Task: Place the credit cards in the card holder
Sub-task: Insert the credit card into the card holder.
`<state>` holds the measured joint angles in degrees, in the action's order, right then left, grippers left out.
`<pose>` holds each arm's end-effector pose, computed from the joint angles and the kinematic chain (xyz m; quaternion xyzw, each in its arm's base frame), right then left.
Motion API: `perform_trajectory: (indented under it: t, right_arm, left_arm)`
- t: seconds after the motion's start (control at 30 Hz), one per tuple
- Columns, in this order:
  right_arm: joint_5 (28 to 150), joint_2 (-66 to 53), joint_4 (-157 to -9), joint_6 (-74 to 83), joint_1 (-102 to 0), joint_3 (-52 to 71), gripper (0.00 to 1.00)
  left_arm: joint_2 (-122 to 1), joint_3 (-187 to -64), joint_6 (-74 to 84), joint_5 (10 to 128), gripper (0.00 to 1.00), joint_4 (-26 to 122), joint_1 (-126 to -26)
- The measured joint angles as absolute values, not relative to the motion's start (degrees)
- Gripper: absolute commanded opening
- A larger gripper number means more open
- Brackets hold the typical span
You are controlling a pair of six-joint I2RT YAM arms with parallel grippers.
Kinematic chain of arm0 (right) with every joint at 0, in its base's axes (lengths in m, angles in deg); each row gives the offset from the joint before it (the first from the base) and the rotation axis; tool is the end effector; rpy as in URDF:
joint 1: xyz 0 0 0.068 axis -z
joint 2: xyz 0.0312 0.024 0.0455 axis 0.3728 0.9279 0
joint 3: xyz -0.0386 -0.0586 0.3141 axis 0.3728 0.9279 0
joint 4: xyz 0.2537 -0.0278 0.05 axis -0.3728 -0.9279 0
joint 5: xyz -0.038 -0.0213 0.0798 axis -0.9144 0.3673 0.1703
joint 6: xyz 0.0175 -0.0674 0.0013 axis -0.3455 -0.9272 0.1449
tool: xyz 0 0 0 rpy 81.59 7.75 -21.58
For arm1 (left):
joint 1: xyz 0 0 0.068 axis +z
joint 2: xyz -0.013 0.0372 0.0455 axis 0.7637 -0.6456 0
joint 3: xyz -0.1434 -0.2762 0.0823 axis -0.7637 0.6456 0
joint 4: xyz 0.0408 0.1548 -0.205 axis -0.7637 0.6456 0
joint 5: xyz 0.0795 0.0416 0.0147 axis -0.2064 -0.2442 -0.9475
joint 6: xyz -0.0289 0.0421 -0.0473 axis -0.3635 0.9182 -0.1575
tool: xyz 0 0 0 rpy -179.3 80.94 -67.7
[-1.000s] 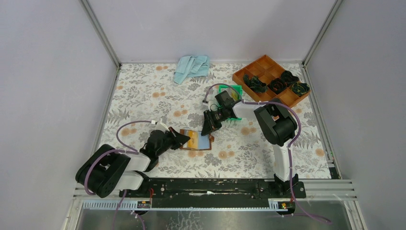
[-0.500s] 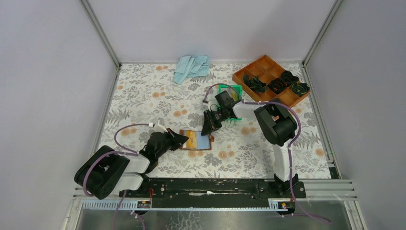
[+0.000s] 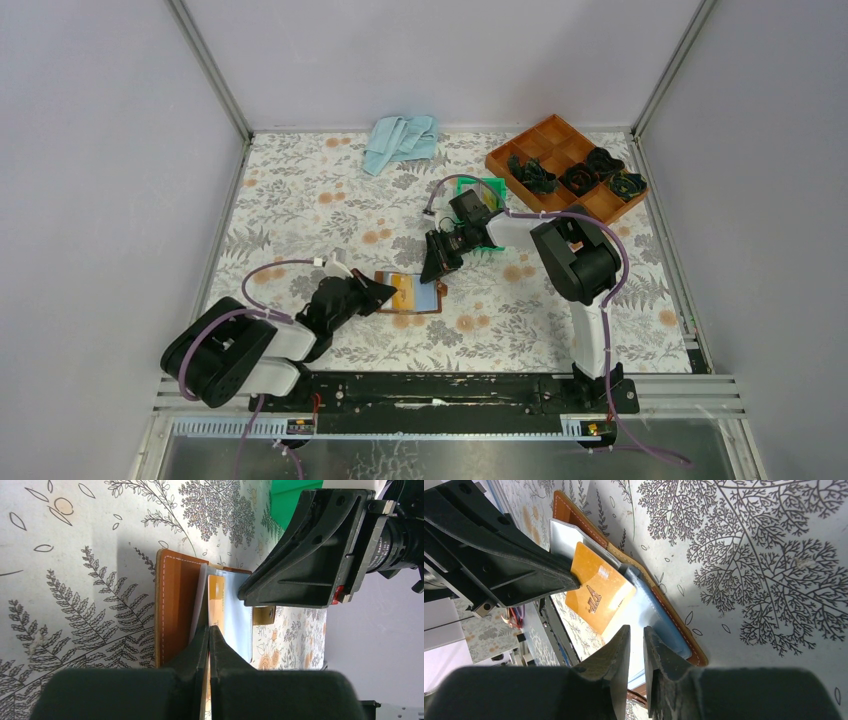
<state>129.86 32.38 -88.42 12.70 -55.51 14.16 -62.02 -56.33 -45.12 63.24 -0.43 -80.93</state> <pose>0.3481 0.2823 0.1510 -0.2645 0.8376 0.4690 0.0920 0.1640 -0.1022 0.1489 -0.2075 0.8120 -0.4084 0.3617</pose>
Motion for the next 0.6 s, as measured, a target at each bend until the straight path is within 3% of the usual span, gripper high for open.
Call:
perform_trajectory:
  t: [0.6]
  right_arm:
    - [129.9,32.4,-88.4,12.7,-55.5,14.2,0.23]
  left_arm:
    - [-66.3,-58.6,-45.5,62.8,0.0,-1.7,-83.0]
